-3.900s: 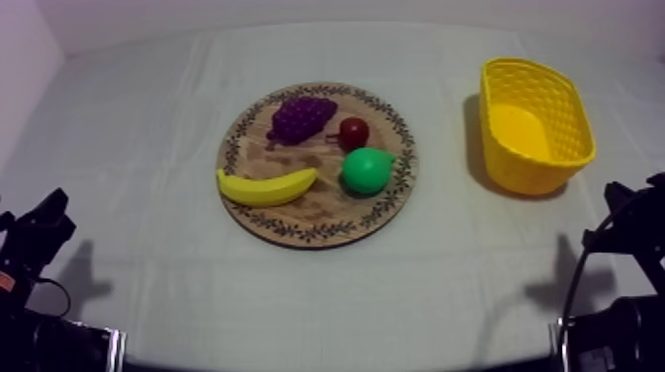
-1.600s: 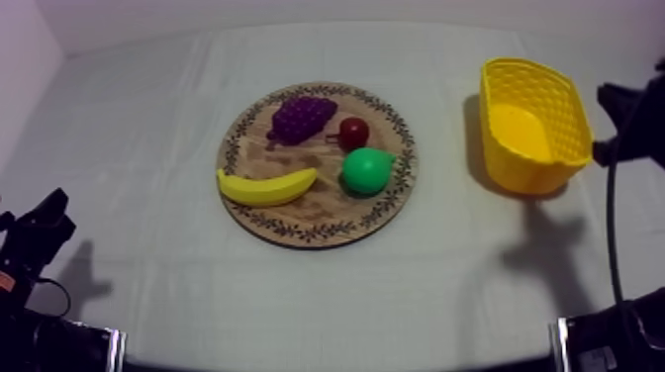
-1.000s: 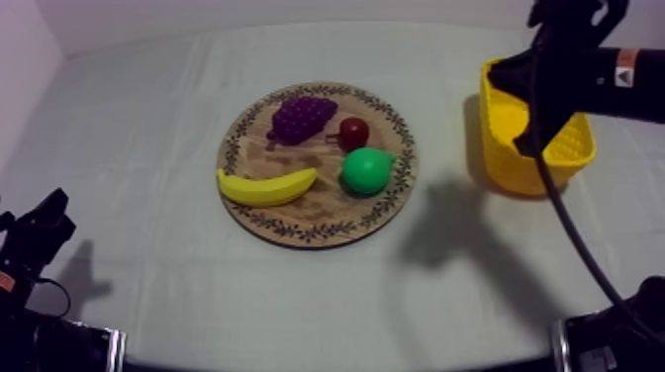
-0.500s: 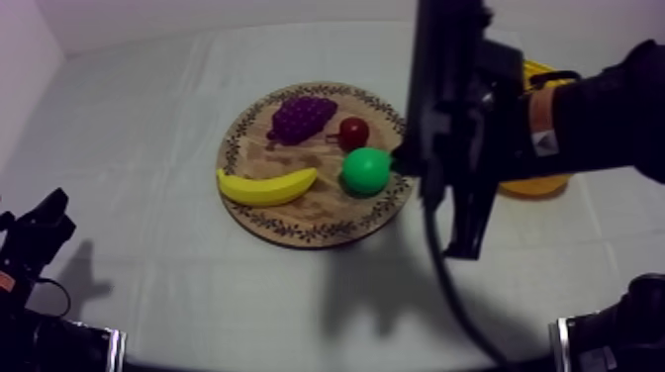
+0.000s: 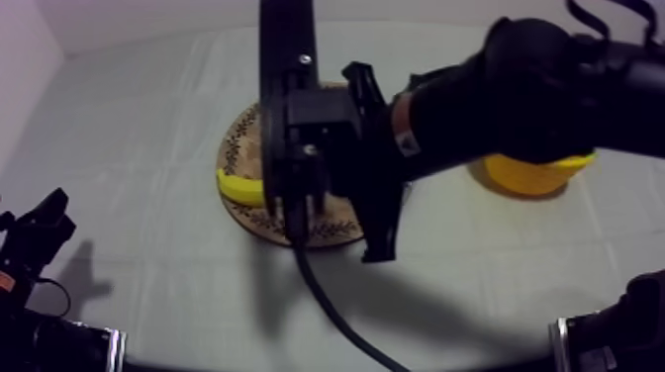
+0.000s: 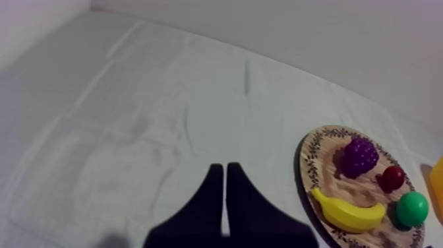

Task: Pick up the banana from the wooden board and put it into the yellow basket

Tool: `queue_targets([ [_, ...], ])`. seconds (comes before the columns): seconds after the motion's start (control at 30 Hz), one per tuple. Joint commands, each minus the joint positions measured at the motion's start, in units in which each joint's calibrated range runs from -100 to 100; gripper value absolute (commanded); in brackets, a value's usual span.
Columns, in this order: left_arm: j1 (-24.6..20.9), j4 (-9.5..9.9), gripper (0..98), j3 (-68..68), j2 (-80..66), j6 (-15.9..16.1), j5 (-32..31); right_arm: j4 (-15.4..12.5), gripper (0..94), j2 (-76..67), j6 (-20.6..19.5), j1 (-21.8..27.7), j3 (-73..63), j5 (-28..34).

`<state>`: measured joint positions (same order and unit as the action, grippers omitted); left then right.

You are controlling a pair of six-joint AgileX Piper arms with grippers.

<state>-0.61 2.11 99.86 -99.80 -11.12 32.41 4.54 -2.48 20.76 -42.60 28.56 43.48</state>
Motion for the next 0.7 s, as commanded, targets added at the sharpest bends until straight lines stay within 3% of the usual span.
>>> queue_targets([
  [0.0, 0.0, 0.02, 0.1, 0.0, 0.0, 0.0, 0.0, 0.3, 5.8, 2.2, 0.3, 0.5, -1.5, -0.8],
  [0.1, 0.0, 0.02, 0.1, 0.0, 0.0, 0.0, 0.0, 0.9, 9.3, 3.4, 0.6, 1.2, -2.1, -1.9],
  [0.2, 0.0, 0.02, 0.1, 0.0, 0.0, 0.0, 0.0, 0.8, 33.6, 4.1, 1.5, 1.7, -2.1, -2.4],
  [0.3, 0.0, 0.02, 0.1, 0.0, 0.0, 0.0, 0.0, -0.5, 46.2, 4.3, 2.8, 2.4, -2.3, -2.8],
  [0.67, 0.0, 0.02, 0.1, 0.0, 0.0, 0.0, 0.0, -1.1, 52.3, 5.3, 3.4, 2.0, -2.3, -2.8],
])
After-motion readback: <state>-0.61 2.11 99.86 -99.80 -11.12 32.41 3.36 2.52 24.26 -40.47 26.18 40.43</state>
